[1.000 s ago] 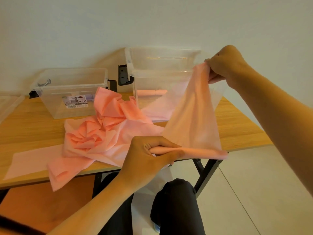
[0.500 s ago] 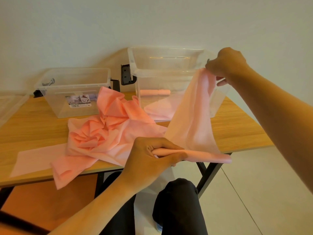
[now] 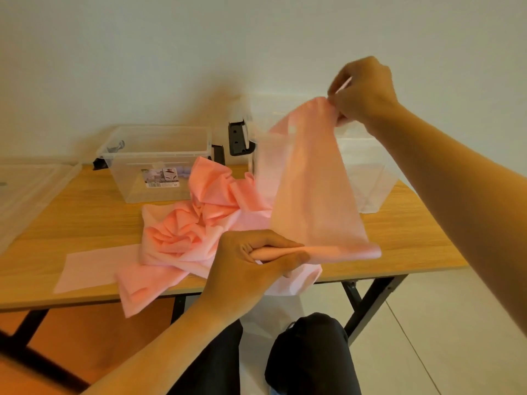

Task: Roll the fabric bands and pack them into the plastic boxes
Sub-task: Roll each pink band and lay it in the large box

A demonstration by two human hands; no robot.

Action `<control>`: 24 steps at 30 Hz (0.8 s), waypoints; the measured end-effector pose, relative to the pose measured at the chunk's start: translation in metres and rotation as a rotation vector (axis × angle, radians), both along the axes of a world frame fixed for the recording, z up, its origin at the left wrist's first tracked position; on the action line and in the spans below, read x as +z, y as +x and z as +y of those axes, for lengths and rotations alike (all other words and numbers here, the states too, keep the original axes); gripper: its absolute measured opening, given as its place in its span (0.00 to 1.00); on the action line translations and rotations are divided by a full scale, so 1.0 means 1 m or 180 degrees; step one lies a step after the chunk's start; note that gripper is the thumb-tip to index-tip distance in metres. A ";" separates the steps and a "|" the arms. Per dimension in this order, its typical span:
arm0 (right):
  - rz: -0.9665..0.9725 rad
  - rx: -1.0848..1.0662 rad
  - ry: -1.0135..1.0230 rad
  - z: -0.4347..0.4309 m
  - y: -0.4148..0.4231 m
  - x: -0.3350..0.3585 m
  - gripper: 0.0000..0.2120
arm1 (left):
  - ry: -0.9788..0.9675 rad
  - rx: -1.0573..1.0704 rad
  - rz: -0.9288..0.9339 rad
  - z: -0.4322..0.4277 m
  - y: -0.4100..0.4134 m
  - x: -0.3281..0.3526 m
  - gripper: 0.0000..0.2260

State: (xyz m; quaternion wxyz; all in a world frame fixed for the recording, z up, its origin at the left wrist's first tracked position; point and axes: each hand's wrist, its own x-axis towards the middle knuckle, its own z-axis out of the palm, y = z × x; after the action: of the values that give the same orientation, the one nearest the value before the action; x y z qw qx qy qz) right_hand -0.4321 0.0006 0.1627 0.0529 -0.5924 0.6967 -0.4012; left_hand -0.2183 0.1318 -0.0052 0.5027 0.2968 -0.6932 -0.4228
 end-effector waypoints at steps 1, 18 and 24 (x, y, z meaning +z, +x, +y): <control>0.0262 -0.0368 0.0146 -0.001 -0.009 -0.003 0.10 | 0.0027 0.0005 -0.0001 -0.001 0.000 0.000 0.05; -0.0813 -0.0329 0.0274 0.110 -0.034 -0.087 0.14 | 0.0405 -0.0149 0.0131 0.007 -0.017 -0.018 0.06; -0.1805 0.0275 0.0760 0.205 -0.007 -0.144 0.22 | 0.0559 -0.0290 0.0154 0.012 -0.019 -0.022 0.08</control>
State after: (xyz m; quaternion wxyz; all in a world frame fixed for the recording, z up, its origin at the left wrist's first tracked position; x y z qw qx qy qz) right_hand -0.4393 0.2059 0.0184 0.3314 -0.4754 0.6706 -0.4632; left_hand -0.2373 0.1434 -0.0276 0.4715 0.2977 -0.6539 -0.5113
